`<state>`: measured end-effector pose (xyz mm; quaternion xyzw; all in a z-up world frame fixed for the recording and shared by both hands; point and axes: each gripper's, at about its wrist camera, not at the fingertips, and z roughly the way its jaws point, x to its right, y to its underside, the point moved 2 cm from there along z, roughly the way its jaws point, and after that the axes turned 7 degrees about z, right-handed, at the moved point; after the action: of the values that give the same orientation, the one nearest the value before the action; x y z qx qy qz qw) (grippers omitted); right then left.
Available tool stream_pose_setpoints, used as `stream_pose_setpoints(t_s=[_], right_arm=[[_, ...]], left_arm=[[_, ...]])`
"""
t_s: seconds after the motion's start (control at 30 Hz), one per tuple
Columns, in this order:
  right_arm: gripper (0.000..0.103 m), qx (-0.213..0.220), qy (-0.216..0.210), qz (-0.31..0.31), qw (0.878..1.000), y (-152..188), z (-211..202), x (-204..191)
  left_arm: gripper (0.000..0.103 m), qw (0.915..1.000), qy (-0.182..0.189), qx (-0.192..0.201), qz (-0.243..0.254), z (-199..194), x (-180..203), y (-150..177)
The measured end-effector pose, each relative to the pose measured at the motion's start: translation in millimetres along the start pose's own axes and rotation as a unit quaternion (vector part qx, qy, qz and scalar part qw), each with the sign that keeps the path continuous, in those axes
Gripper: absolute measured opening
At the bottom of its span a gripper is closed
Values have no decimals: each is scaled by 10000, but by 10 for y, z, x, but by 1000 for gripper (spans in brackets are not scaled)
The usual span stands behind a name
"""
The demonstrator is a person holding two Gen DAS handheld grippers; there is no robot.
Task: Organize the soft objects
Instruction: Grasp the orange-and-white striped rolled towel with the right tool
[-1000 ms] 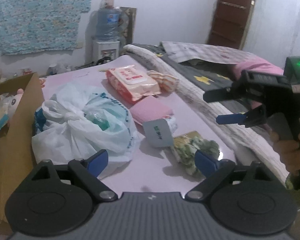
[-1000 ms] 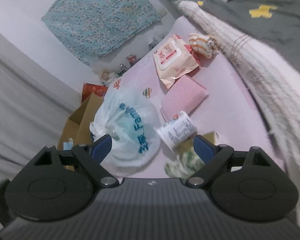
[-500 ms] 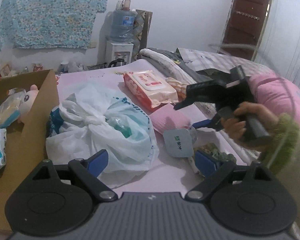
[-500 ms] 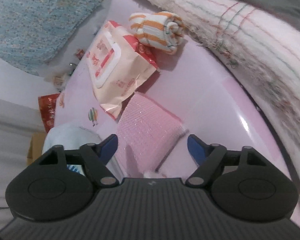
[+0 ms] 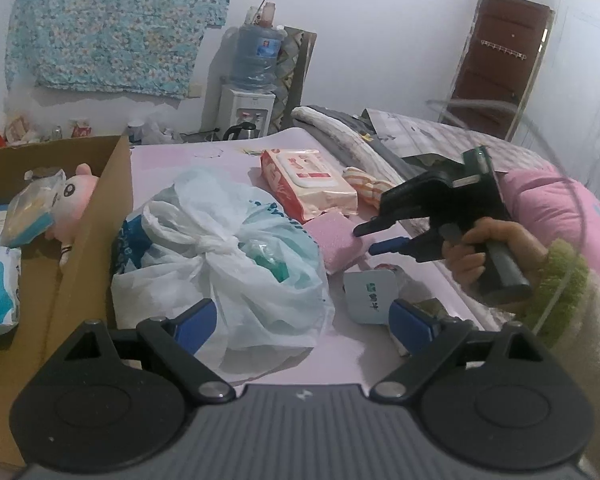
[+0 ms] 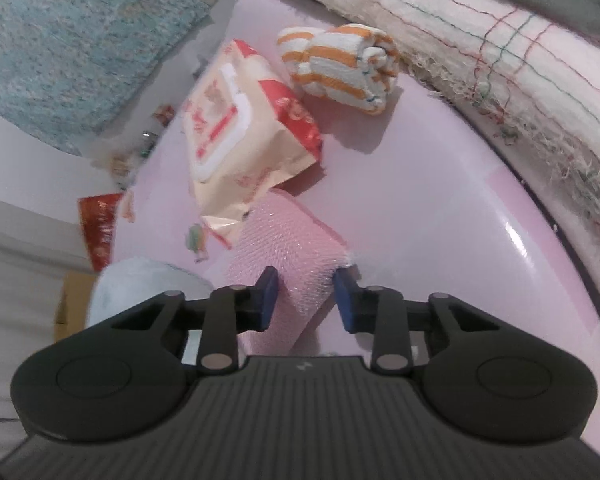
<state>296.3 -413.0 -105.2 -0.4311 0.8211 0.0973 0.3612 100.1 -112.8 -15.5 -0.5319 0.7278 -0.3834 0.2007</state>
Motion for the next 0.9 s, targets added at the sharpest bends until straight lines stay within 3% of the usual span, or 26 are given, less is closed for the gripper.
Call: stream_pose_setpoints(t_s=[0.17,0.3,0.57,0.8,0.9], right_arm=[[29,55,-416,-146,9990,59,-162,-101],[33,138,-462,-328,9983,71,-214,-139],[36,393,-971,-177,9943,6,-210,-153],[36,707,-614,-254,9953,-176,-179,-75],[39,1069,-299,-729,9911,-287,-258,-173]], left_arm=[[94,10000,-1,-25,-51,17,-14,16],[94,10000,9,-33,-54,32,5,25],[94,9999,8,-98,-37,74,51,55],[94,9999,19,-112,-43,81,79,64],[94,9999,11,-117,-14,80,73,58]])
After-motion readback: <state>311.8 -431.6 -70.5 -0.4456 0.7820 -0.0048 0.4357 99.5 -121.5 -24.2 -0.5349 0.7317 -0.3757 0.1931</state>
